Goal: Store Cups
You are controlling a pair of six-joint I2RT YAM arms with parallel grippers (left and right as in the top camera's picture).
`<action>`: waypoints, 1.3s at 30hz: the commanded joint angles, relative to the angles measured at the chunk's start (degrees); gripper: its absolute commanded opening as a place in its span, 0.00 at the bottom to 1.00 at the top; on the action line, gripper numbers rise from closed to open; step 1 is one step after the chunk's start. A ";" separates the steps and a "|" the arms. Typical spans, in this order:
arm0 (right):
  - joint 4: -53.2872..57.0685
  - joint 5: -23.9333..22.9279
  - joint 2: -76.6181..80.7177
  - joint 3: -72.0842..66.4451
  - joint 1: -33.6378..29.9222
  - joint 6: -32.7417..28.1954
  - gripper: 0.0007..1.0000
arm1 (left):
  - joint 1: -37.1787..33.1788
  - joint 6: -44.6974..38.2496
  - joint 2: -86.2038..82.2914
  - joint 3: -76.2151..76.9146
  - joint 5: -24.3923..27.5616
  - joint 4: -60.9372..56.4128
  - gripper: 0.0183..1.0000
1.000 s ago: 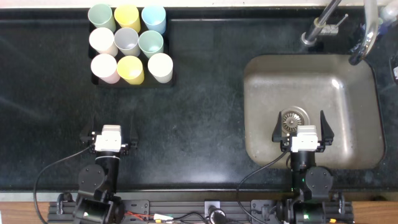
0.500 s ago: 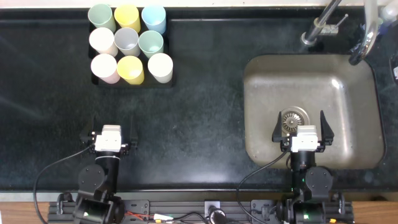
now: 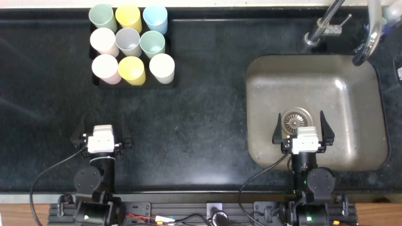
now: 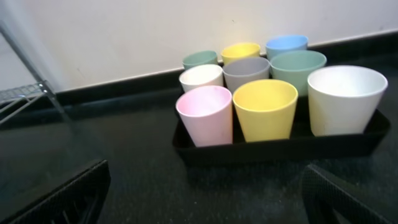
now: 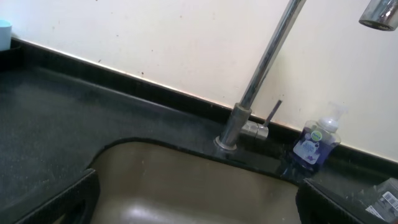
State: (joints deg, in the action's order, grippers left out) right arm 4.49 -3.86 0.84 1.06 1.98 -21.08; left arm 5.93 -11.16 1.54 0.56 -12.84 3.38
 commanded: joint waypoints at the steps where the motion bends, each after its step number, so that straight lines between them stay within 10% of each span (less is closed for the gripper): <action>1: -0.39 -0.17 -0.66 -0.79 0.35 0.07 1.00 | 3.13 -1.03 -1.40 -0.13 0.07 -0.07 1.00; 39: -0.35 -0.17 -0.63 -0.79 0.35 0.07 1.00 | -0.55 -1.05 -1.38 -0.11 0.07 -0.04 1.00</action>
State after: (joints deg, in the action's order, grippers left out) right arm 4.51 -3.88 0.84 1.06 1.98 -21.04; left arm 5.26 -11.16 0.86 0.56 -12.69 3.36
